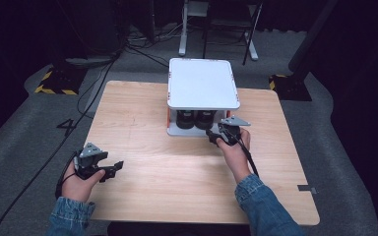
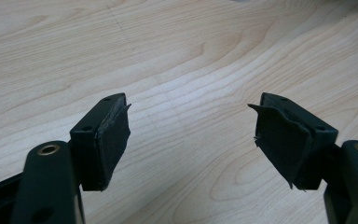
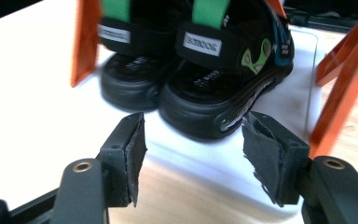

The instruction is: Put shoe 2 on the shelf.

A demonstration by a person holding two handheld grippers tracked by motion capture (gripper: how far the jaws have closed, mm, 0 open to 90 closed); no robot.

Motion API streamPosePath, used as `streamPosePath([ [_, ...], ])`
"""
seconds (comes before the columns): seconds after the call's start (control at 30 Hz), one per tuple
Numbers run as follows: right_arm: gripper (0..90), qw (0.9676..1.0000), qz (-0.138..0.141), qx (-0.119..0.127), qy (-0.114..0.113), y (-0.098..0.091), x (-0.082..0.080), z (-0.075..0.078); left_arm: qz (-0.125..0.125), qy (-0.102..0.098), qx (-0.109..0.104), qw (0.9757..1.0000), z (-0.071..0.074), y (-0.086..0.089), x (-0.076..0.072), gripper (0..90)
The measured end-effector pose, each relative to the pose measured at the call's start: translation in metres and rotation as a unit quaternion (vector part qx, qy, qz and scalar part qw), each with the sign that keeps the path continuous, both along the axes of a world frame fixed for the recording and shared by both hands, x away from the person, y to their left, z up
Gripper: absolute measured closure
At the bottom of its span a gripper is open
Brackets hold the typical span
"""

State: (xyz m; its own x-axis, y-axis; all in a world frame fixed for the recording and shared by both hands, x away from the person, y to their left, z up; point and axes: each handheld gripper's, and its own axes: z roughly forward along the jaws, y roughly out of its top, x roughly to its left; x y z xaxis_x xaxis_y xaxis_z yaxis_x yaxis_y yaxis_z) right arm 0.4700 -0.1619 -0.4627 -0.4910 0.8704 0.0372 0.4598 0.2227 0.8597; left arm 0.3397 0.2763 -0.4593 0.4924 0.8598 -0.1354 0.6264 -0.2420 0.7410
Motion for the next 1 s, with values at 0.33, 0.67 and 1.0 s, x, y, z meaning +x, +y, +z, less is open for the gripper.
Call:
streamPosePath([
  [0.33, 34.3, 0.9985, 0.054, -0.006, 0.005, -0.036, -0.045, 0.055, -0.007, -0.007, 0.001, 1.0000, 0.006, -0.002, -0.002, 26.3],
  [0.67, 28.2, 0.9983, 0.051, 0.026, 0.006, -0.092, -0.073, 0.069, -0.001, -0.008, 0.005, 0.9999, 0.010, 0.007, -0.003, 24.7],
  [1.0, 19.2, 0.9976, 0.053, 0.031, 0.032, -0.153, -0.090, 0.067, 0.014, 0.002, 0.007, 0.9999, 0.009, 0.019, 0.000, 20.1],
])
